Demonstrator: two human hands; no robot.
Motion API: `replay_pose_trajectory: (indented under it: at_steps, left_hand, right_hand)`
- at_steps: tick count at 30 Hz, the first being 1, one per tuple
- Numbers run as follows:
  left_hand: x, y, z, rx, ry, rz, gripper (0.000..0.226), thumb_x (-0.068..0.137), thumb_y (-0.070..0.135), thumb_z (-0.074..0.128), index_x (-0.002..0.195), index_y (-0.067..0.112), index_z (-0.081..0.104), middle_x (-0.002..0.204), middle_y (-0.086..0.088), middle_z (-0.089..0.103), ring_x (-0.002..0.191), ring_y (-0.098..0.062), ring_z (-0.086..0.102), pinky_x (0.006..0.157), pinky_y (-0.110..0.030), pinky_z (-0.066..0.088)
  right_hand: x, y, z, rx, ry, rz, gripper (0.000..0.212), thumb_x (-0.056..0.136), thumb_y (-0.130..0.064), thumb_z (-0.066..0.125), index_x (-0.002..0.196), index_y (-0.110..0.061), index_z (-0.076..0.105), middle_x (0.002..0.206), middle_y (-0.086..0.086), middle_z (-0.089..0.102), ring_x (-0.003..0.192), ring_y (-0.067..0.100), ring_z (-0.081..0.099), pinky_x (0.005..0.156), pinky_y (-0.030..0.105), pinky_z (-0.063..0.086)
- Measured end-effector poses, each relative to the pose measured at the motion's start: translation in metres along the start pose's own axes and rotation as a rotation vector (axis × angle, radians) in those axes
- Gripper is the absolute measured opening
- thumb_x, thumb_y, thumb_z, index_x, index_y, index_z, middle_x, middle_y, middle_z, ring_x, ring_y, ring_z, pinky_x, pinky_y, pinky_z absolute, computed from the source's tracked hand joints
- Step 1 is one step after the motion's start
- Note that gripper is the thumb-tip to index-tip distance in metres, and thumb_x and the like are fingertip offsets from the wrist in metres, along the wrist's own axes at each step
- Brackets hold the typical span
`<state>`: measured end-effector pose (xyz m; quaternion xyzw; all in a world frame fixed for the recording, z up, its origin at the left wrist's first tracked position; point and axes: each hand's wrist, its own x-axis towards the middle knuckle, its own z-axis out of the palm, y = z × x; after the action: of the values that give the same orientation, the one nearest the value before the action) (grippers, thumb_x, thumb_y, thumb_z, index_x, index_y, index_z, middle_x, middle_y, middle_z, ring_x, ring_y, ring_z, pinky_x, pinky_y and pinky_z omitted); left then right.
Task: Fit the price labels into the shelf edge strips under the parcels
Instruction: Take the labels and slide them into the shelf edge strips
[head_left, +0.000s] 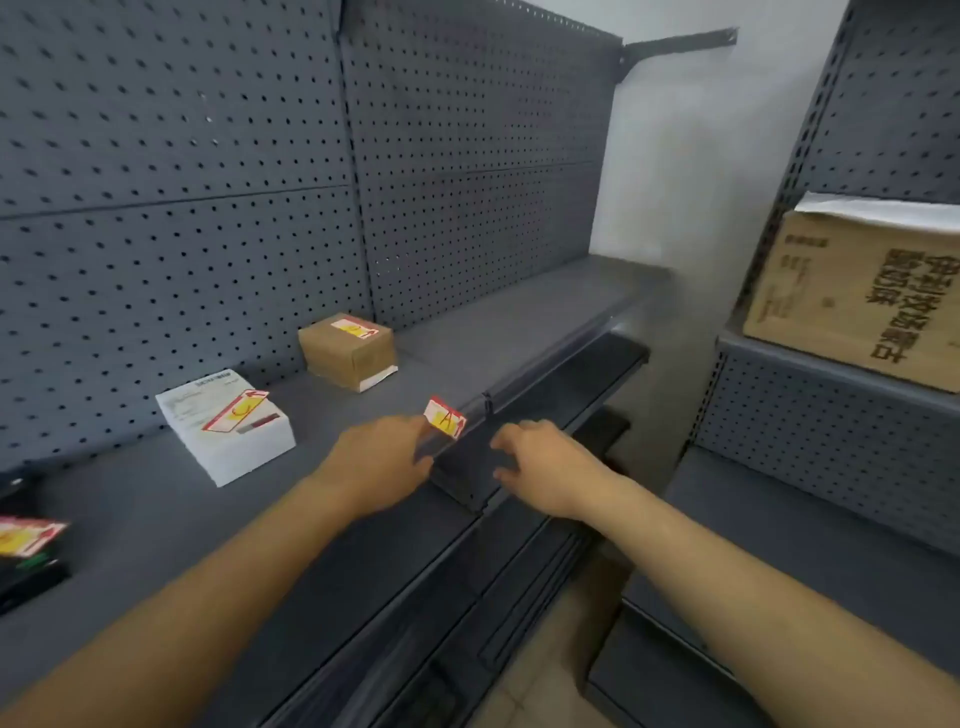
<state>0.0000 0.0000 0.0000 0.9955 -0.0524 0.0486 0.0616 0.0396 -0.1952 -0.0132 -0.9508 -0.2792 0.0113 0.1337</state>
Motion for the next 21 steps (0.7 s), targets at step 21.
replay_pose_trajectory:
  at_steps: [21]
  left_hand:
    - [0.1, -0.04, 0.041, -0.009, -0.011, -0.225, 0.053, 0.09, 0.046, 0.051, 0.137, 0.033, 0.03, 0.133, 0.008, 0.051, 0.117, -0.013, 0.052, 0.091, -0.028, 0.044]
  right_hand:
    - [0.177, 0.057, 0.045, -0.007, 0.017, -0.375, 0.02, 0.09, -0.018, 0.056, 0.107, -0.01, 0.061, 0.109, 0.008, 0.058, 0.105, 0.025, 0.049, 0.084, 0.037, 0.043]
